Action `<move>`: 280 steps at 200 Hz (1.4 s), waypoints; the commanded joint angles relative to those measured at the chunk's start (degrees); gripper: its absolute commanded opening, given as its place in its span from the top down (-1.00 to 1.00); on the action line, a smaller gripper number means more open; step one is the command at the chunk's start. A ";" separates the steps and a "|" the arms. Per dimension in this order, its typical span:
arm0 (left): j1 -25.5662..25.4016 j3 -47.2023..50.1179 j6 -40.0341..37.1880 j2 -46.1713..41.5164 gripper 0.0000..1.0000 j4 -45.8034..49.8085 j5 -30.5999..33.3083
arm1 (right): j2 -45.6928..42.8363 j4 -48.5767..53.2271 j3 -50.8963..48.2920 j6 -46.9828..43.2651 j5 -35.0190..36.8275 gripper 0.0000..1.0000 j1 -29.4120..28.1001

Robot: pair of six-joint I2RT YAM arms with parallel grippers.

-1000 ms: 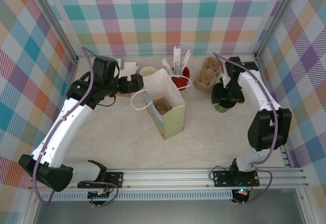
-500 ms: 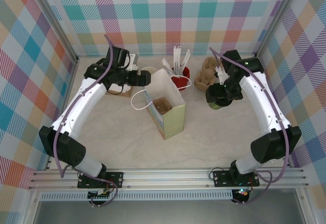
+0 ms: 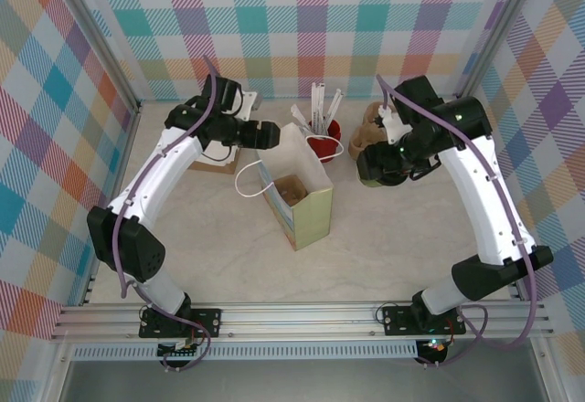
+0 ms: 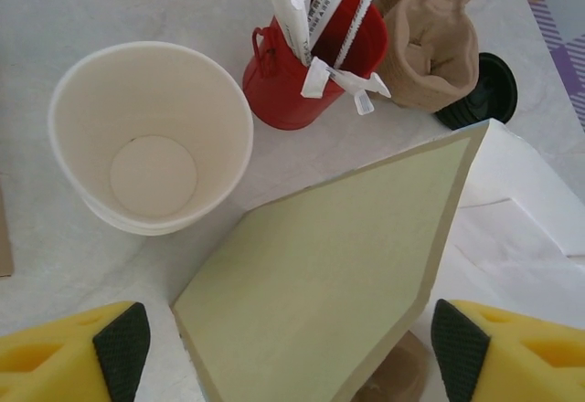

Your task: Pack the takeout coffee

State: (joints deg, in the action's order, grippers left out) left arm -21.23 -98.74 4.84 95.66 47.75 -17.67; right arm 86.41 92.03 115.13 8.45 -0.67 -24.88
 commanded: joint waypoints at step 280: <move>-6.28 12.05 12.99 -10.09 -0.08 -4.76 3.33 | 22.15 7.20 25.67 12.68 0.72 -0.65 -24.84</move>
State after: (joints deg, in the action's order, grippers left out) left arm -26.92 -88.05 17.28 88.14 42.96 -17.37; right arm 107.11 92.18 139.52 19.66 -0.43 -48.86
